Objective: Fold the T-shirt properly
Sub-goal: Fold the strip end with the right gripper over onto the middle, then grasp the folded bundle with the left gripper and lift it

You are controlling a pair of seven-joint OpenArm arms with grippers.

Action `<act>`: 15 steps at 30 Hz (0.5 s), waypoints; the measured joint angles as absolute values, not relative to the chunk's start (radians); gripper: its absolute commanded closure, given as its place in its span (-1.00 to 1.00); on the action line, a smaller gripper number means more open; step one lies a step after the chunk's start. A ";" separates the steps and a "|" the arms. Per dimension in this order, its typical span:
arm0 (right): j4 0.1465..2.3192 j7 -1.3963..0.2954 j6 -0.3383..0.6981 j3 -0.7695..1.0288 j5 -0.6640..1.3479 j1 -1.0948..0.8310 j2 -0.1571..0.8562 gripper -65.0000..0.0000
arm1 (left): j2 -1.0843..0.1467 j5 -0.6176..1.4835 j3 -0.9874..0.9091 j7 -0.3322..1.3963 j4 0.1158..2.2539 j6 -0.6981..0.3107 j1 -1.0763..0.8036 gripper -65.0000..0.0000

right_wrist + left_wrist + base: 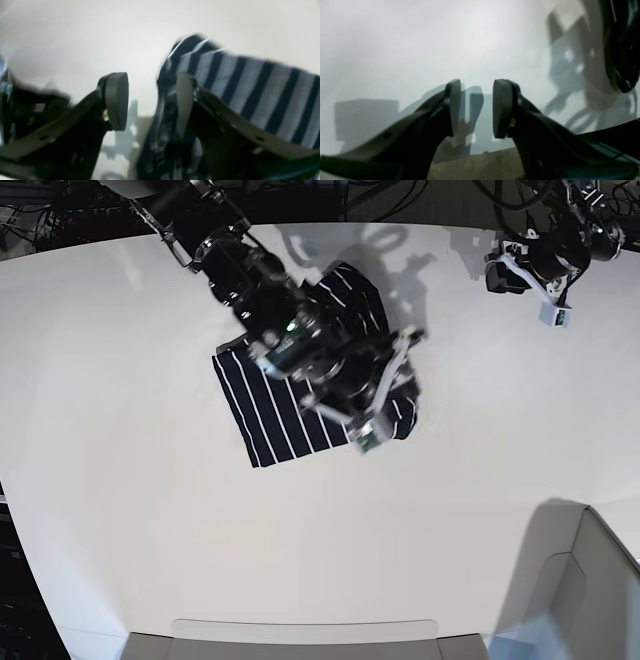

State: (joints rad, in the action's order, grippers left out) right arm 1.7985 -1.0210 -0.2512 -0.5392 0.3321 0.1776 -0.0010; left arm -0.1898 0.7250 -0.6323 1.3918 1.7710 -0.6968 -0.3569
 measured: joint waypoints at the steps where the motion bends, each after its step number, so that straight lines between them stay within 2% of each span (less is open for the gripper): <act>1: 1.798 -1.020 -0.252 -0.495 0.327 0.192 0.000 0.07 | -0.188 0.722 -0.632 1.396 1.771 -0.697 -0.341 0.42; 3: 1.798 -1.007 -0.257 -0.434 0.322 0.228 0.036 0.20 | -0.189 0.717 -0.632 1.403 1.771 -0.696 -0.295 0.58; 6: 1.783 -1.009 -0.255 -0.379 0.332 0.266 0.114 0.59 | -0.186 0.719 -0.627 1.393 1.809 -0.696 -0.228 0.96; 9: 1.695 -1.019 -0.253 -0.299 0.333 0.307 0.157 1.00 | -0.166 0.727 -0.575 1.390 1.899 -0.696 -0.181 1.00; 12: 1.580 -1.018 -0.235 -0.258 0.320 0.360 0.175 1.00 | -0.176 0.724 -0.430 1.394 1.956 -0.697 -0.155 1.00; 15: 1.476 -1.018 -0.121 -0.257 0.318 0.408 0.194 1.00 | -0.174 0.726 -0.277 1.394 1.968 -0.699 -0.112 1.00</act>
